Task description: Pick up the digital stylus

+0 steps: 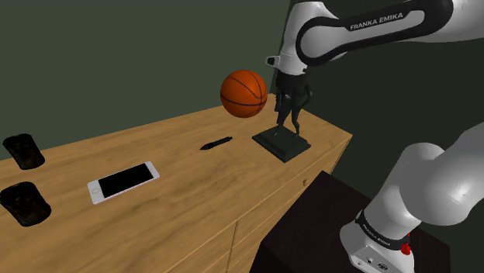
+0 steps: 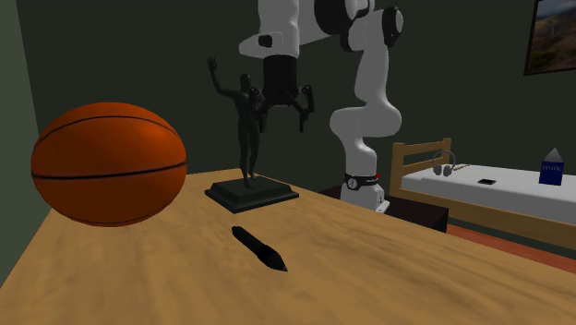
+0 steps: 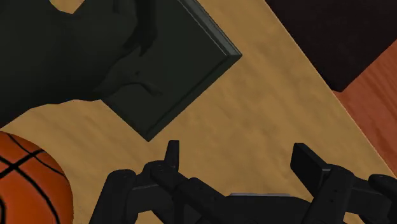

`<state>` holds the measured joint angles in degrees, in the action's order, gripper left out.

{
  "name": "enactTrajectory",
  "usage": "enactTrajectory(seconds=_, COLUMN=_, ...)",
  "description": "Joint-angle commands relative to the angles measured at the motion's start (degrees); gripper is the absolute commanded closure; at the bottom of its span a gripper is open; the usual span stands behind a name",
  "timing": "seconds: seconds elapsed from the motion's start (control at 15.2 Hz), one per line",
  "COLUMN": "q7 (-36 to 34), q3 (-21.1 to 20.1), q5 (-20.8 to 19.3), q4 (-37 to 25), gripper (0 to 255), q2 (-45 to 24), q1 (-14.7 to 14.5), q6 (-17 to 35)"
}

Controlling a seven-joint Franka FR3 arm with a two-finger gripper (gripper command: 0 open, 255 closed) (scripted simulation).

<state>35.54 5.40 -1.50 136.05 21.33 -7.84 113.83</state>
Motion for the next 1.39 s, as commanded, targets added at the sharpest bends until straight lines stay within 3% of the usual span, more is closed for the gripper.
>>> enactTrajectory(seconds=0.0, q7=4.55, q3=0.56, q5=0.01, q4=-1.78, gripper=0, q2=-4.49, q1=-1.05, q6=3.51)
enactTrajectory(seconds=0.53, q7=20.63, q3=0.25, q5=1.66, q4=-9.51, gripper=0, q2=-20.15, q1=-4.51, q6=14.1)
enactTrajectory(seconds=1.06, q7=35.0, q3=-3.09, q5=2.9, q4=-19.22, gripper=0, q2=-34.39, q1=-6.42, q6=21.31)
enactTrajectory(seconds=1.32, q7=36.39, q3=-3.62, q5=2.97, q4=-19.6, gripper=0, q2=-37.1, q1=-6.5, q6=23.9)
